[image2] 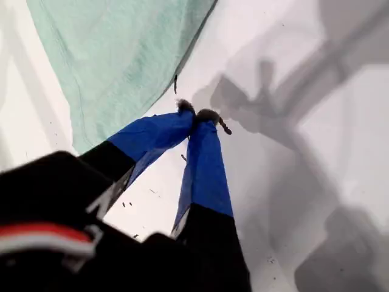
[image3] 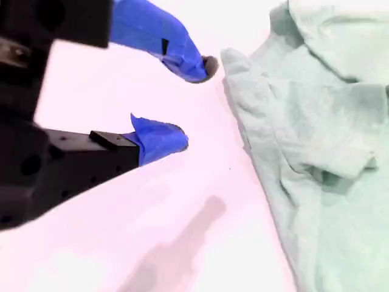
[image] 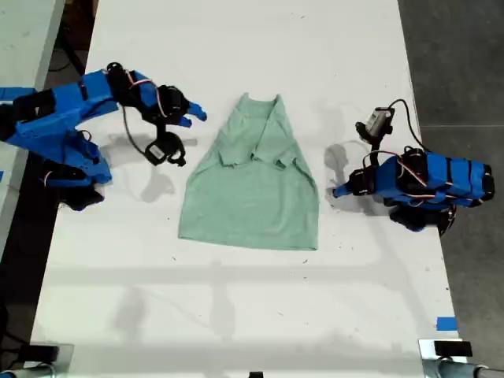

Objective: Fold t shirt

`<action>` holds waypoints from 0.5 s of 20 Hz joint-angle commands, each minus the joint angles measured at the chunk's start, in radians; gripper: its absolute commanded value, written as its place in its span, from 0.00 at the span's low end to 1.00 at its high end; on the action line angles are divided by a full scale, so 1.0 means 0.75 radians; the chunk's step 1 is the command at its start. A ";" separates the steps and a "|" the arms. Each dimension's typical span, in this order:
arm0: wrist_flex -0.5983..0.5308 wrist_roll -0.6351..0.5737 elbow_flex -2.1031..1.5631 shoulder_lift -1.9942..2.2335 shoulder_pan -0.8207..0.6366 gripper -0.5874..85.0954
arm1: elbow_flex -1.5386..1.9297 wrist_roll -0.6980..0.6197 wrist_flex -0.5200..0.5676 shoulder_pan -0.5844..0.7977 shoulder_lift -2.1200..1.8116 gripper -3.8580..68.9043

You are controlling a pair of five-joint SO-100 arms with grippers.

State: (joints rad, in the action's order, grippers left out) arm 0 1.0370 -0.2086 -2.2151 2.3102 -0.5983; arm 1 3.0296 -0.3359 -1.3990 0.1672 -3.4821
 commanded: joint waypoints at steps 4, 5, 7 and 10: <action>-0.164 0.254 -1.147 1.559 0.356 0.12 | 0.074 -0.010 0.020 -0.014 -0.016 0.08; -0.221 0.211 -1.192 1.589 0.391 0.12 | 0.074 -0.008 0.020 -0.014 -0.016 0.08; -0.202 0.104 -1.289 1.685 0.391 0.12 | 0.074 -0.006 0.020 -0.014 -0.016 0.08; -0.043 0.049 -1.311 1.698 0.305 0.11 | 0.074 -0.010 0.020 -0.010 -0.016 0.08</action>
State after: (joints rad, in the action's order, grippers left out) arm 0 0.9618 -0.1457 -3.1830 3.5665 -0.3329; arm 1 3.0296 -0.3359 -1.3990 0.1672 -3.4821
